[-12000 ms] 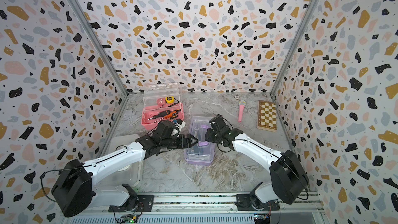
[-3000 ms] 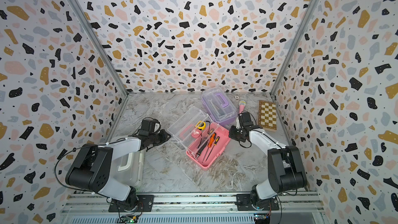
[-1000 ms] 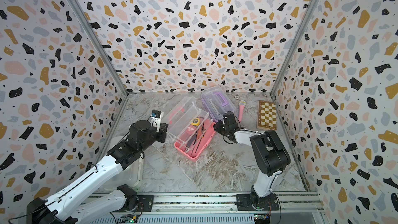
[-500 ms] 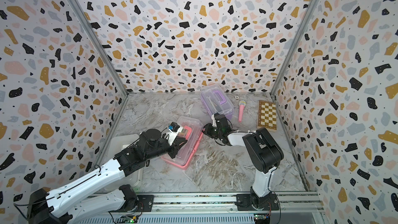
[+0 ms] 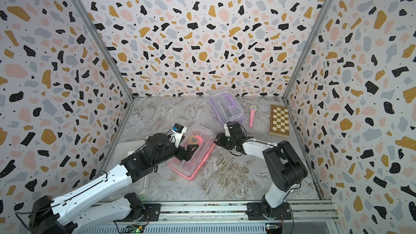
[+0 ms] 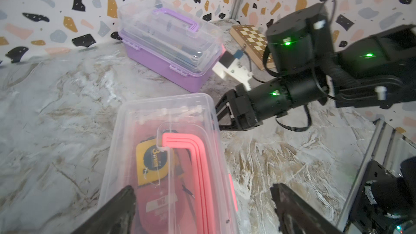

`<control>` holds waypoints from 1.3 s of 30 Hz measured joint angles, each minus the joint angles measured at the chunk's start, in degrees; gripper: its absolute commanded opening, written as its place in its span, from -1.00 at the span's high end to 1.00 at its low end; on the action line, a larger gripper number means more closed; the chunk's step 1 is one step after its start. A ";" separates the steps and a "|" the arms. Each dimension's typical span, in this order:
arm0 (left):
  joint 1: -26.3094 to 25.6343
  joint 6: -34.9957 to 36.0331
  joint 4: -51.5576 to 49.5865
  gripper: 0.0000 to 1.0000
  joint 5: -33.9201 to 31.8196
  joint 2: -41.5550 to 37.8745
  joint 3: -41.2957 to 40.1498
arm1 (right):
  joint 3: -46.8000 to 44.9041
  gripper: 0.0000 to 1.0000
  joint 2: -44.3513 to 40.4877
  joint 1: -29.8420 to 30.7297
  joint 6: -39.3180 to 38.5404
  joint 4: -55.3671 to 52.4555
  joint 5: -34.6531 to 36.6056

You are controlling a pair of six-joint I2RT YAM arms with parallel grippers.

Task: Close toolboxes
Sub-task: Close the toolbox lid, then fasten the toolbox latch on the toolbox.

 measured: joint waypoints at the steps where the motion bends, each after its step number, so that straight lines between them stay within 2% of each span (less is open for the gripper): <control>1: 0.74 -0.87 0.00 -0.98 -0.52 0.28 0.00 | 0.04 -0.15 -0.98 0.00 -1.33 -2.16 0.74; 5: 4.81 -4.50 -0.02 -0.98 -1.03 0.98 0.00 | 1.05 -0.56 -4.90 -0.07 -6.78 -10.12 4.57; 7: 7.69 -6.78 -0.02 -0.98 -0.55 1.49 0.00 | 1.68 -0.99 -7.69 -0.20 -9.49 -13.75 6.80; 13: 13.79 -12.44 0.28 -0.98 2.34 2.75 -0.63 | 4.94 -0.99 -13.49 -0.39 -16.17 -20.59 12.61; 18: 17.62 -16.04 0.52 -0.98 6.03 4.79 -0.79 | 4.26 -0.99 -16.39 -0.72 -21.33 -20.79 15.80; 23: 22.56 -19.37 0.72 -0.98 9.94 6.78 -1.62 | -5.77 -0.98 -22.08 -0.87 -27.50 -11.13 14.40; 29: 25.35 -21.75 0.90 -0.98 13.27 8.98 -1.99 | -13.05 -0.90 -22.86 -0.87 -33.86 -1.01 10.08; 39: 26.10 -22.80 1.42 -0.98 18.80 13.22 -2.12 | -21.77 -0.57 -16.31 -0.09 -36.24 18.21 -1.07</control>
